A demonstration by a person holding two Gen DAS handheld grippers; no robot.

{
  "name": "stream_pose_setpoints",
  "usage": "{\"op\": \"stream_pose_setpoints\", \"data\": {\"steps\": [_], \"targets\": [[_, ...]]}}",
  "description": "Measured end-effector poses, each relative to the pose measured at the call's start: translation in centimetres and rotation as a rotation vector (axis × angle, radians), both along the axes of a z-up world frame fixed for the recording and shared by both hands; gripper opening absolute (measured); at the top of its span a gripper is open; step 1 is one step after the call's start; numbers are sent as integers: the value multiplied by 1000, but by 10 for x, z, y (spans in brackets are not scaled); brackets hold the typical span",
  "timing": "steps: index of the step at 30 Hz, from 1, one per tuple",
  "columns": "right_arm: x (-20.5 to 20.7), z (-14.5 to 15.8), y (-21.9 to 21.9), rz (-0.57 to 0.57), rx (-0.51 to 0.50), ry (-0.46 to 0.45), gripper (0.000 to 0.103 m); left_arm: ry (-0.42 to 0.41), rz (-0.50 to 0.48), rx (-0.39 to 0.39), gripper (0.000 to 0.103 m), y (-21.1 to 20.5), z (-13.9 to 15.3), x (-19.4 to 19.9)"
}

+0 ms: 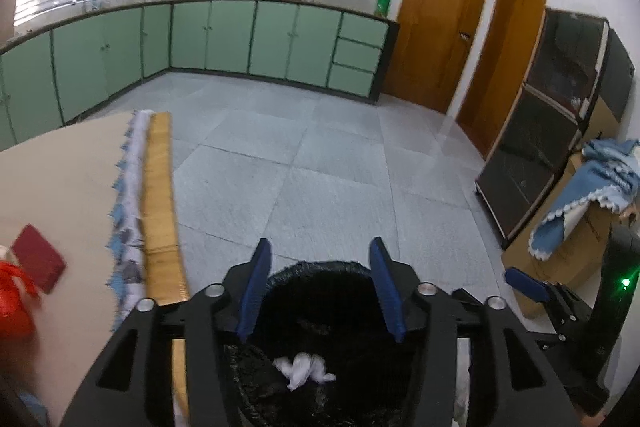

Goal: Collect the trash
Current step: 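Carry both tissues to the black bin and open both tools to drop them, then grasp blue plastic bag with the left tool while the right tool grasps red paper cup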

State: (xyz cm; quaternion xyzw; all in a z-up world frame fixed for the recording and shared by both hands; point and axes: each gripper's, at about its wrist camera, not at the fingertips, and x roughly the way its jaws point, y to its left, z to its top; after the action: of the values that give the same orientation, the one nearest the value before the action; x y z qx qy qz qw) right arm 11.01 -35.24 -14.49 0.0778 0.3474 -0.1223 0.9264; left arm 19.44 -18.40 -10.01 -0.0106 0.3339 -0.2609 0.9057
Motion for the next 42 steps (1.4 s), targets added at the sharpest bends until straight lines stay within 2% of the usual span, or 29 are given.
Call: {"op": "stream_pose_setpoints", "data": {"steps": [2,4,9,12,18,23,29,36,42], "targets": [[-2,8,5,6,-10,-16,93,-43,36,-3,66,12,12,-7],[-4,17,11,8,-17,-37,95,-103,80,11,70,28,28,-17],[-8,42,39,51,-18,-106,96,-211,203,43,71,80,63,-39],[-9,56,62,93,-1,-146,96,-248,301,60,73,119,78,-52],[-5,82,117,213,24,-209,96,-272,503,85,73,205,94,-76],[2,96,167,316,42,-244,96,-286,648,124,73,264,97,-92],[8,103,230,440,52,-265,96,-273,762,165,73,315,86,-101],[13,98,297,557,52,-256,96,-223,804,192,73,343,62,-109],[15,88,334,598,43,-242,96,-191,811,212,73,361,48,-107]]}}
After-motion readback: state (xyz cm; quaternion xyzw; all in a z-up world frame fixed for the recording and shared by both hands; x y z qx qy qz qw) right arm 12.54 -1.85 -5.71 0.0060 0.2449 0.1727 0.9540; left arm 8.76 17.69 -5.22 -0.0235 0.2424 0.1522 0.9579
